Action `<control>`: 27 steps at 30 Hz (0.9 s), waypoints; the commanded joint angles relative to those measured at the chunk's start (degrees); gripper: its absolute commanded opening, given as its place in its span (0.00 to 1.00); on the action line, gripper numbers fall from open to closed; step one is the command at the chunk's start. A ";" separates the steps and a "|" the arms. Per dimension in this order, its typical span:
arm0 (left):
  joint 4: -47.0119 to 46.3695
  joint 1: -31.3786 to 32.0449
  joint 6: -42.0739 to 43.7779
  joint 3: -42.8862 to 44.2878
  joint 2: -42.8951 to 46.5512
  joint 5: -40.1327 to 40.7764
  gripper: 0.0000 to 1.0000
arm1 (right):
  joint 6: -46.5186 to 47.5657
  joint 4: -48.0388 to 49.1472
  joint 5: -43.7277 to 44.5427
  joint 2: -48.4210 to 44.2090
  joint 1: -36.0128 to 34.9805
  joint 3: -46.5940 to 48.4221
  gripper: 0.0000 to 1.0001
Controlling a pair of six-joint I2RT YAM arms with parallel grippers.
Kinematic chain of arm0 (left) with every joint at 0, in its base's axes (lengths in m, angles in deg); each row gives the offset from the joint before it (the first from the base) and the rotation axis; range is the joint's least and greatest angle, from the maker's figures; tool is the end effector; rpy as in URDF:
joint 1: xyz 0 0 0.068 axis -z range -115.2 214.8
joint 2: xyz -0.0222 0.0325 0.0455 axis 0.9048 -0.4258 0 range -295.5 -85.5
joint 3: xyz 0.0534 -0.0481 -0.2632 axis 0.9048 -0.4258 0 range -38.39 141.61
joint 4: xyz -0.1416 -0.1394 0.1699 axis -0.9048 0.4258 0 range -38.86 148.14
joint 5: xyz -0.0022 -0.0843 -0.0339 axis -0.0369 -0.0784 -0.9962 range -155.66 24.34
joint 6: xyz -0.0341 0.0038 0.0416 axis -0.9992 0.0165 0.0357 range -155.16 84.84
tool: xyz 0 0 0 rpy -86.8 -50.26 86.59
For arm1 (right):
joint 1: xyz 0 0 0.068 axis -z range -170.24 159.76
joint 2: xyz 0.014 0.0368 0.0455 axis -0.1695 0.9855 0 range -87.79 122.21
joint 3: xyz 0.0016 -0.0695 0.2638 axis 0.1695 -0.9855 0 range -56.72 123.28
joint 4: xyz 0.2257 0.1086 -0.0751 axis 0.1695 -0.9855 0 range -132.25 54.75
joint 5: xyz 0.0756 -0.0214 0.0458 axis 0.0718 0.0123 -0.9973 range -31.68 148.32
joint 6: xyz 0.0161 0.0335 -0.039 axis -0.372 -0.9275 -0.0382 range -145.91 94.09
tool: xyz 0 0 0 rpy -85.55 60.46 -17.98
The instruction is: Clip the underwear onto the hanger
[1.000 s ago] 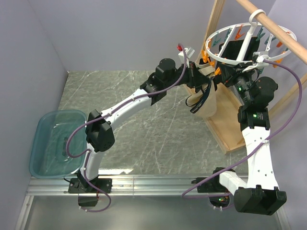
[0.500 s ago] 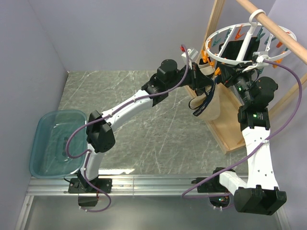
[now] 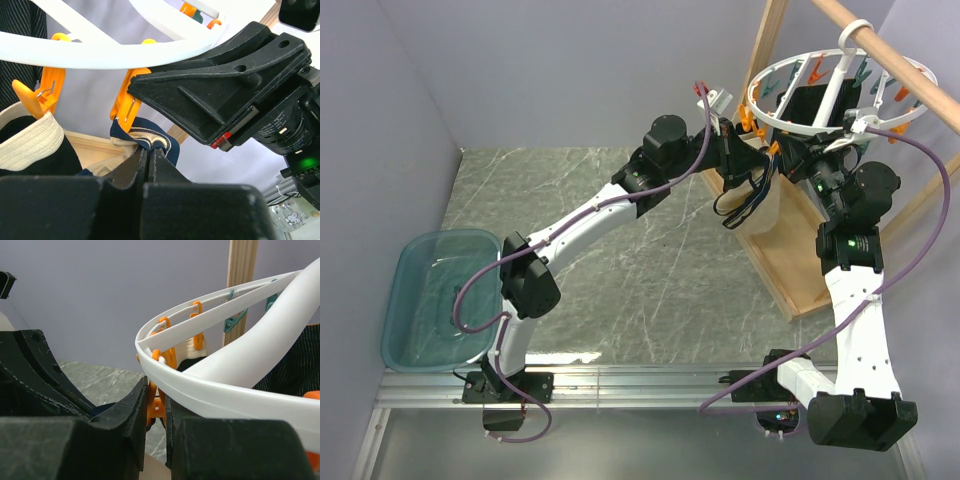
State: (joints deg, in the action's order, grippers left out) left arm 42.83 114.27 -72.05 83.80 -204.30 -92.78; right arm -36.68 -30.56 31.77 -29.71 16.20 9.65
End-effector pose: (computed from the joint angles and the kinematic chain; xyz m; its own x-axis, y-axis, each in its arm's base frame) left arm 0.3072 -0.3843 0.4406 -0.4748 -0.2668 -0.8387 0.8522 0.0988 -0.5138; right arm 0.2178 -0.0086 0.4561 0.1571 0.1505 -0.9760 -0.3683 0.9260 0.0835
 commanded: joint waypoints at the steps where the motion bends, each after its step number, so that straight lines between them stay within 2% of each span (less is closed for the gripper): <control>1: -1.18 0.45 1.46 3.23 0.15 -0.22 0.00 | 0.13 -3.46 -7.91 -1.39 -0.72 -0.63 0.00; 6: -1.26 0.36 1.82 2.61 0.59 -0.31 0.00 | -0.13 -4.16 -7.65 -0.69 -0.64 0.34 0.00; 11: -1.53 0.54 2.08 2.61 0.77 -0.40 0.00 | -0.57 -4.25 -6.94 -0.25 -0.72 0.95 0.17; 12: -1.53 0.54 2.08 2.53 0.77 -0.40 0.00 | -0.66 -4.25 -6.85 -0.25 -0.72 1.04 0.23; 18: -0.47 0.54 2.96 3.14 0.15 -0.05 0.00 | -1.63 -4.25 -7.11 -0.43 -0.64 1.48 0.39; 27: -0.03 0.45 3.92 5.25 -1.69 1.01 0.00 | -2.07 -5.92 -8.00 -0.95 -0.72 2.36 0.47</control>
State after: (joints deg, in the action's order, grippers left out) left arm 44.93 114.49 -69.16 85.51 -205.46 -92.41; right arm -37.99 -34.12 27.12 -29.71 16.06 9.85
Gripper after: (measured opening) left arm 0.023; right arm 0.465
